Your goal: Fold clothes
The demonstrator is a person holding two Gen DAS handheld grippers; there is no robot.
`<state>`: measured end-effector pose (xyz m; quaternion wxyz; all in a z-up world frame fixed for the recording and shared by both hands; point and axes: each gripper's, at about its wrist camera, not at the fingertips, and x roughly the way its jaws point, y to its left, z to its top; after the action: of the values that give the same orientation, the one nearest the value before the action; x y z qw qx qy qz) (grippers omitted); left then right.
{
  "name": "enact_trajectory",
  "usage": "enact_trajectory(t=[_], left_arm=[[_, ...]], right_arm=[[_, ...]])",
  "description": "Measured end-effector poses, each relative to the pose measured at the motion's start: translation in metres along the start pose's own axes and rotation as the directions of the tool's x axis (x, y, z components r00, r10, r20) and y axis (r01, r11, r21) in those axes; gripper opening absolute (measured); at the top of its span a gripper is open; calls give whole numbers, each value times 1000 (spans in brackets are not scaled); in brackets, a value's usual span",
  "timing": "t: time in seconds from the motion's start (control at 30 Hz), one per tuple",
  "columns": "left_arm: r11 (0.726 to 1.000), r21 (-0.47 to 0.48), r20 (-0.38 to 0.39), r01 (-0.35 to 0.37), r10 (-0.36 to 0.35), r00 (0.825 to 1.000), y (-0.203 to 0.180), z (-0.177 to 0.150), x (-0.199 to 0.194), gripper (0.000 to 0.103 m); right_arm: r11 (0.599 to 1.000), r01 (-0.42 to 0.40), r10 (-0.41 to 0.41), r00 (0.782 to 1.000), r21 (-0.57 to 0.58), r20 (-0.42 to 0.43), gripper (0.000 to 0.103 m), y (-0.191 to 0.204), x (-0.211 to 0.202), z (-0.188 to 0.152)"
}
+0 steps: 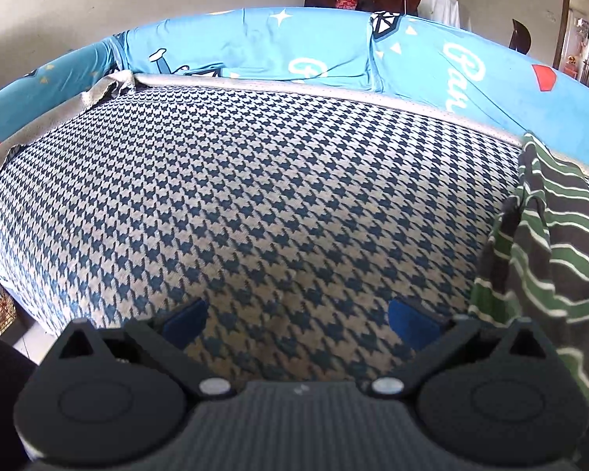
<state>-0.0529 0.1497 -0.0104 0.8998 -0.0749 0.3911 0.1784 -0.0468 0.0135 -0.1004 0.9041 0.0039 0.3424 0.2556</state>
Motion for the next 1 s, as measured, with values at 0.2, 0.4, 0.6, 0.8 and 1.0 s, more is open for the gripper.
enact_trajectory(t=[0.2,0.4,0.6,0.8,1.0], left_arm=[[1000,17,-15,25,-24,1000,-4,-1,1,103],[995,73,-21,61,-60,998,-20,-5,1,103],[989,101,-26,110,-107,994,-29,-10,1,103],[980,143,-33,139,-136,990,-39,-14,0,103],[969,190,-69,156,-145,987,-50,-22,5,103]], right_arm=[[1000,-6,7,993,10,-118,15,-11,18,-14],[999,-36,36,989,2,-142,15,-14,7,-13],[998,56,-53,995,37,-82,15,-24,-23,-17],[967,204,-199,979,151,-47,24,-58,-51,-18],[899,307,-283,951,312,-122,26,-99,-60,-32]])
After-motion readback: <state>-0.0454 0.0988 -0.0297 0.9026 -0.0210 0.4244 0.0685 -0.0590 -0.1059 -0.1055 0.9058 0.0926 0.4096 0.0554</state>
